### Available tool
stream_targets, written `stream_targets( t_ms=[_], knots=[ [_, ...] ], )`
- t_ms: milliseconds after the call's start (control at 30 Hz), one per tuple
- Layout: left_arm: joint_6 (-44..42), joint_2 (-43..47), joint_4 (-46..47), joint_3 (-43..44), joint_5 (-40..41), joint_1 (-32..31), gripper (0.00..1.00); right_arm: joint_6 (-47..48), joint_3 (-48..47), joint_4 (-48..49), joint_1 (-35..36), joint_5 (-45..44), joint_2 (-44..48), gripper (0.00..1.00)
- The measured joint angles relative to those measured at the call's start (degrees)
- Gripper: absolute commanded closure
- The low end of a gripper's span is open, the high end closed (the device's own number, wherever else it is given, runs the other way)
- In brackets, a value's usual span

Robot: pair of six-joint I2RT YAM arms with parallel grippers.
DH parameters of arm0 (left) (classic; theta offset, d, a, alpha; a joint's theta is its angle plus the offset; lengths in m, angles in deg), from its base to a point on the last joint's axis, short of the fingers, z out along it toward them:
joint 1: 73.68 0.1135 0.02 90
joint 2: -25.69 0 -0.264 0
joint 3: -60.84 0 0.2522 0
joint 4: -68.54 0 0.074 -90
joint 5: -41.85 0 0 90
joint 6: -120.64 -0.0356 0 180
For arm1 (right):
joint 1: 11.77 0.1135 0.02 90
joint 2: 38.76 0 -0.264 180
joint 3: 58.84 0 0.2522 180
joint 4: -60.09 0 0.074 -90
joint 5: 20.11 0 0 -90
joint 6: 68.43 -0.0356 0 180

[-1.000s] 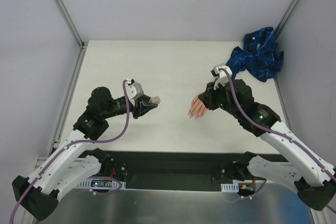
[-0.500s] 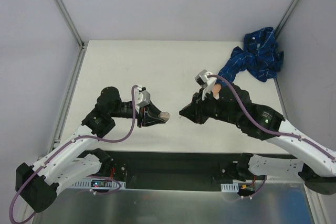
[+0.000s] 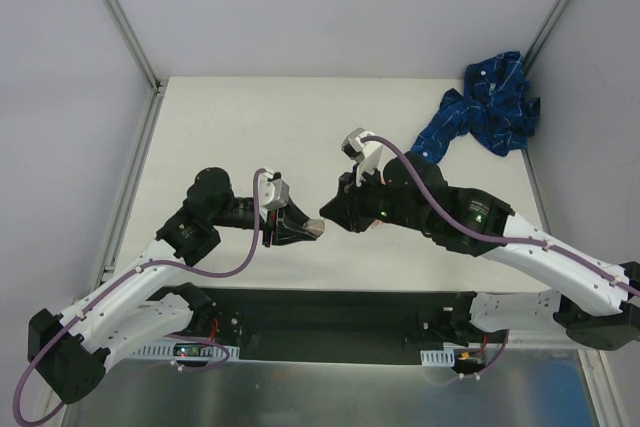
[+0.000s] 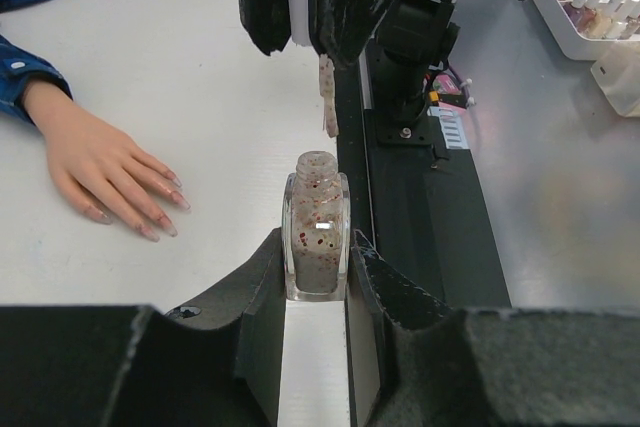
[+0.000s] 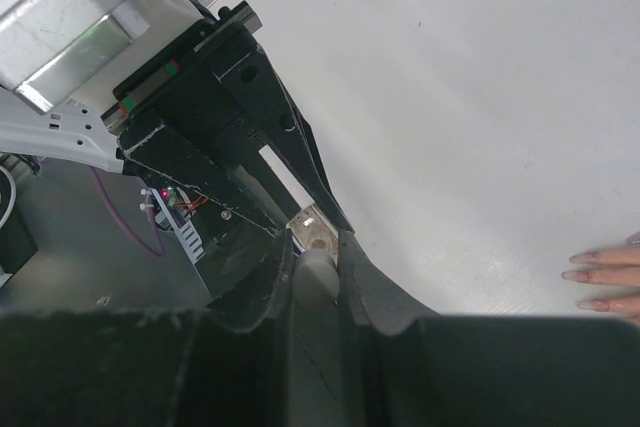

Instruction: Paint the nails

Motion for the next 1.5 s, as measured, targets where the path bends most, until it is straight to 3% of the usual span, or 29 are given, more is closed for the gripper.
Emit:
stream_targets(
  t_ms=[1500],
  knots=[
    [-0.2, 0.5, 0.0, 0.0, 0.1, 0.0, 1.0, -0.8, 0.0, 1.7, 0.0, 0.8, -2.8, 1.0]
  ],
)
